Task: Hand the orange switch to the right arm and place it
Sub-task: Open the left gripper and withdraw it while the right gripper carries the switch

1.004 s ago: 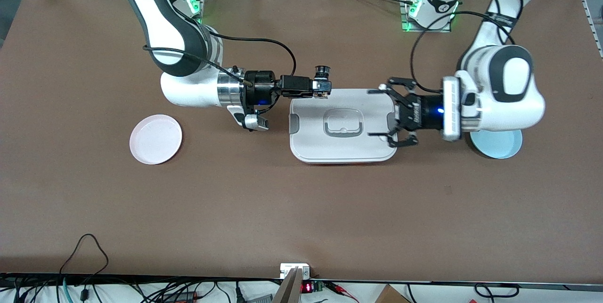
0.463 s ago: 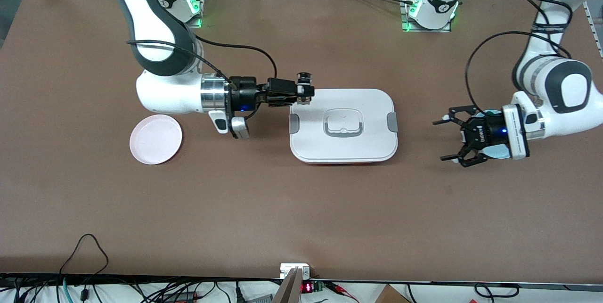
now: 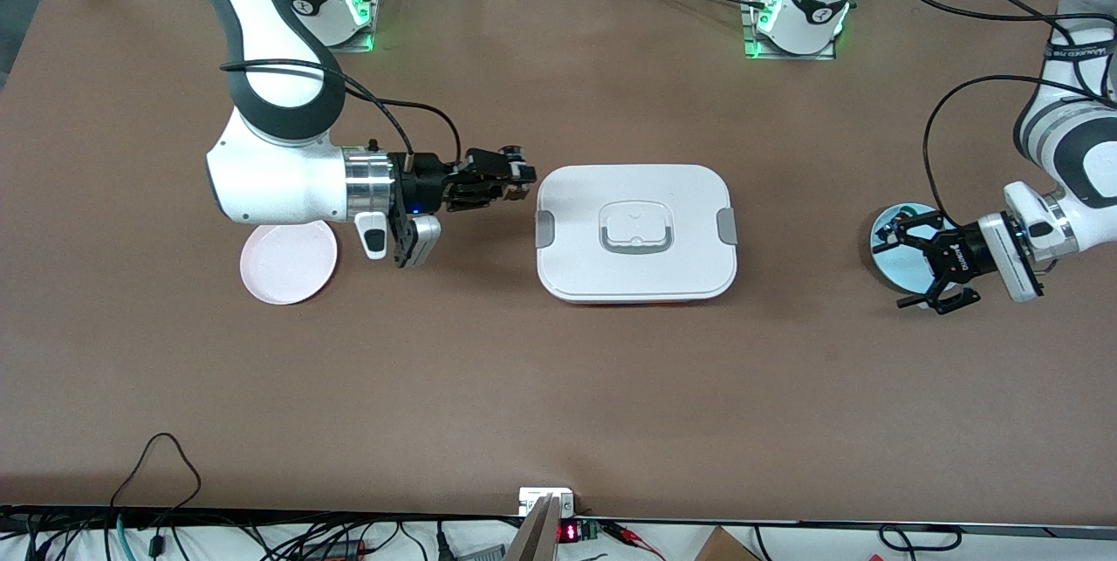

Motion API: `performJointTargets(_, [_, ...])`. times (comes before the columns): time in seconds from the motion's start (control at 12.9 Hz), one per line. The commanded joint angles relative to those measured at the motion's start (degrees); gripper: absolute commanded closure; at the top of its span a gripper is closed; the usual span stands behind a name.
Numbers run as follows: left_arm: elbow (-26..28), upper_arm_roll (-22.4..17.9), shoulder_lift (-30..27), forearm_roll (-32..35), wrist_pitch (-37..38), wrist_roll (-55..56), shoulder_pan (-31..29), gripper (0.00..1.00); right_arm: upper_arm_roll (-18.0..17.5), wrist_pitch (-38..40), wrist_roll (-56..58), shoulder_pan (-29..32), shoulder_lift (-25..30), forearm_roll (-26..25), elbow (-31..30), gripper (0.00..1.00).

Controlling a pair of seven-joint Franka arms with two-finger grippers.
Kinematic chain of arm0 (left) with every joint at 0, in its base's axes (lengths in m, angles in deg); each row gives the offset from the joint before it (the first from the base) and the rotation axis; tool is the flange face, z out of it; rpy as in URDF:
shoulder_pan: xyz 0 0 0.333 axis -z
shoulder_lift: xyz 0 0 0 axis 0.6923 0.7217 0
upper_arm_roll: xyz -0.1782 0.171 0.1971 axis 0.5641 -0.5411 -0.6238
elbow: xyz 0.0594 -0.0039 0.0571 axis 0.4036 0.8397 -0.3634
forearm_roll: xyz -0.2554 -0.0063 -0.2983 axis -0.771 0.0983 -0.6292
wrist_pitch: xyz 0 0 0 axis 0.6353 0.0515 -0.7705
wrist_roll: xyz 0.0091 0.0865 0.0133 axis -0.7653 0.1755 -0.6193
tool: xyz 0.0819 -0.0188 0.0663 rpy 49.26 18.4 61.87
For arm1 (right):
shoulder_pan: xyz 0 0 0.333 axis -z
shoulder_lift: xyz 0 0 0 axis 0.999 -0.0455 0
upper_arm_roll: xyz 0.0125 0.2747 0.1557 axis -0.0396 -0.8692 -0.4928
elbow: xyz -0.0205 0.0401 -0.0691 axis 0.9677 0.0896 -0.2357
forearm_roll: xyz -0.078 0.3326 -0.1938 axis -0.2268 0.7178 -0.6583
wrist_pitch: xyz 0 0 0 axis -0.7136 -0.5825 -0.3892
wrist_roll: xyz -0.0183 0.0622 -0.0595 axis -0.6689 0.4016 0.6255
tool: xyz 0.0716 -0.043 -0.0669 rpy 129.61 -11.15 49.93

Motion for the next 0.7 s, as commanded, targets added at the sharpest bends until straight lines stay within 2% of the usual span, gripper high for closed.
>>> performJointTargets(0.0, [-2.5,-1.6,-0.2,9.7,-3.3,12.3,0.2,0.00,-0.8,5.2,0.8,3.6,2.7,-8.9,-1.5,0.75])
performJointTargets(0.15, [-5.0,-2.3,-0.4,18.8,-4.4,17.6,0.2,0.00,-0.7,8.2,2.6,5.5,3.0,-14.8,-1.5,0.75])
performJointTargets(0.31, [-7.5,-2.3,-1.5,27.8,-5.2,30.6,0.2,0.00,-0.7,9.3,6.2,7.4,2.8,-20.5,-2.1,0.75])
performJointTargets(0.62, [-7.7,-2.2,-6.5,36.6,-3.7,44.9,2.9,0.00,-0.7,8.9,16.1,9.8,2.5,-36.5,-4.0,0.75])
